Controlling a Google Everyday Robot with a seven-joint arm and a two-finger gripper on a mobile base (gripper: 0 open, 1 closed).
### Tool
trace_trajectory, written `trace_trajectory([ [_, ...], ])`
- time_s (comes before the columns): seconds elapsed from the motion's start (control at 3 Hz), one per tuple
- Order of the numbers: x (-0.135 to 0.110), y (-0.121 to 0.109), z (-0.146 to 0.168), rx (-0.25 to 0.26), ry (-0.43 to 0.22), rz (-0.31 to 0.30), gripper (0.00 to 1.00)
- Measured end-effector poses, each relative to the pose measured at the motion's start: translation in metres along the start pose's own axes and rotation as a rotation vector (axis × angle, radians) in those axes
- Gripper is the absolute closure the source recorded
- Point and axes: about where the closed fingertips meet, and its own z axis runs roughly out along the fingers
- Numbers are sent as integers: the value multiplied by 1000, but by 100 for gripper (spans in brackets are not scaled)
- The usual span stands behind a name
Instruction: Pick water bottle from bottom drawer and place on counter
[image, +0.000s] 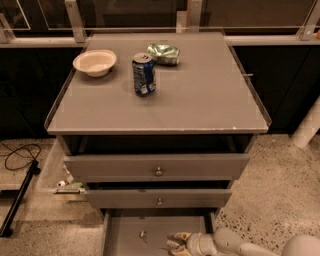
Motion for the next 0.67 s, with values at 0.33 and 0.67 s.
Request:
trace_trajectory([
  [0.33,0,0,0,0,0,0,100],
  [0.67,-1,2,0,-2,1,-1,100],
])
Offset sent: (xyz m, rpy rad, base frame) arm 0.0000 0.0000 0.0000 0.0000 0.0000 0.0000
